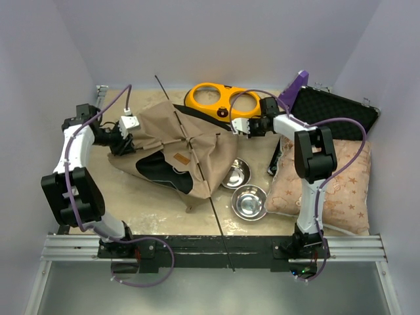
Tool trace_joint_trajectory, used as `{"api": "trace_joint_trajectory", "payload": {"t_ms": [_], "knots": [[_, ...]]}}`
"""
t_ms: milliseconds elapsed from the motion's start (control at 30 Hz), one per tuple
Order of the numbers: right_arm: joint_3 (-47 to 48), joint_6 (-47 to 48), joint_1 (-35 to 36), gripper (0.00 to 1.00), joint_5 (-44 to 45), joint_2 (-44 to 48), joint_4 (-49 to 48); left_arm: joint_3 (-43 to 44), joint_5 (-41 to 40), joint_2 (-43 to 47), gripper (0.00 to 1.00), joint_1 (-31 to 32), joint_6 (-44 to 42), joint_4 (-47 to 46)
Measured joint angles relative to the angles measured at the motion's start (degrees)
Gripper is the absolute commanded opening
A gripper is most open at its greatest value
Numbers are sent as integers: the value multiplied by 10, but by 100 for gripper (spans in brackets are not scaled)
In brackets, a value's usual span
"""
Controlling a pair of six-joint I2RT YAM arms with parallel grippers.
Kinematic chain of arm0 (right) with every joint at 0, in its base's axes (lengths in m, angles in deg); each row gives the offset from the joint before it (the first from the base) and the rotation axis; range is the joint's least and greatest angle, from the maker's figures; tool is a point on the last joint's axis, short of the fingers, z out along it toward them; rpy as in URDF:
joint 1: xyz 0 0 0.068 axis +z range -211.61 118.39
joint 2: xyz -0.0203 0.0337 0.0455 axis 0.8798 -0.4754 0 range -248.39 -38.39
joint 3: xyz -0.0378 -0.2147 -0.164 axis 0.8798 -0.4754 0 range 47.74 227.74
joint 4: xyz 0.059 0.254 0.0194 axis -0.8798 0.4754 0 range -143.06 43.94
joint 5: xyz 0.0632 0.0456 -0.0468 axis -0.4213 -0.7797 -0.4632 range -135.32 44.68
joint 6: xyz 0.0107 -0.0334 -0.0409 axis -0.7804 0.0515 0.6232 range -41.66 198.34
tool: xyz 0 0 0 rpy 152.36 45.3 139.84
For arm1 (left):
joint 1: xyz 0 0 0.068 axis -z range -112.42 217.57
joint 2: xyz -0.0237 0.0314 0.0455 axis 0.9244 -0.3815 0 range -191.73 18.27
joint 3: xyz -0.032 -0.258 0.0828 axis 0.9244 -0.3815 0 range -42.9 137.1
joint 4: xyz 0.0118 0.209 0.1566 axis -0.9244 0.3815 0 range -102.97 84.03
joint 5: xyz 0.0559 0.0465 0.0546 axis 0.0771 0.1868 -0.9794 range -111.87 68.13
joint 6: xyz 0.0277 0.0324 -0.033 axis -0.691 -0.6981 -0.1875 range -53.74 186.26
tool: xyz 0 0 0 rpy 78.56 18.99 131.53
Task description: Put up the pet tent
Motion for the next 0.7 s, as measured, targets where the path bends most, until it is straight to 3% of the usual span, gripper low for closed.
{"api": "trace_joint_trajectory", "payload": {"t_ms": [700], "knots": [[-4,-28,27,0,-42,10,10,-8,-60,-91,33,229,145,-170]]}}
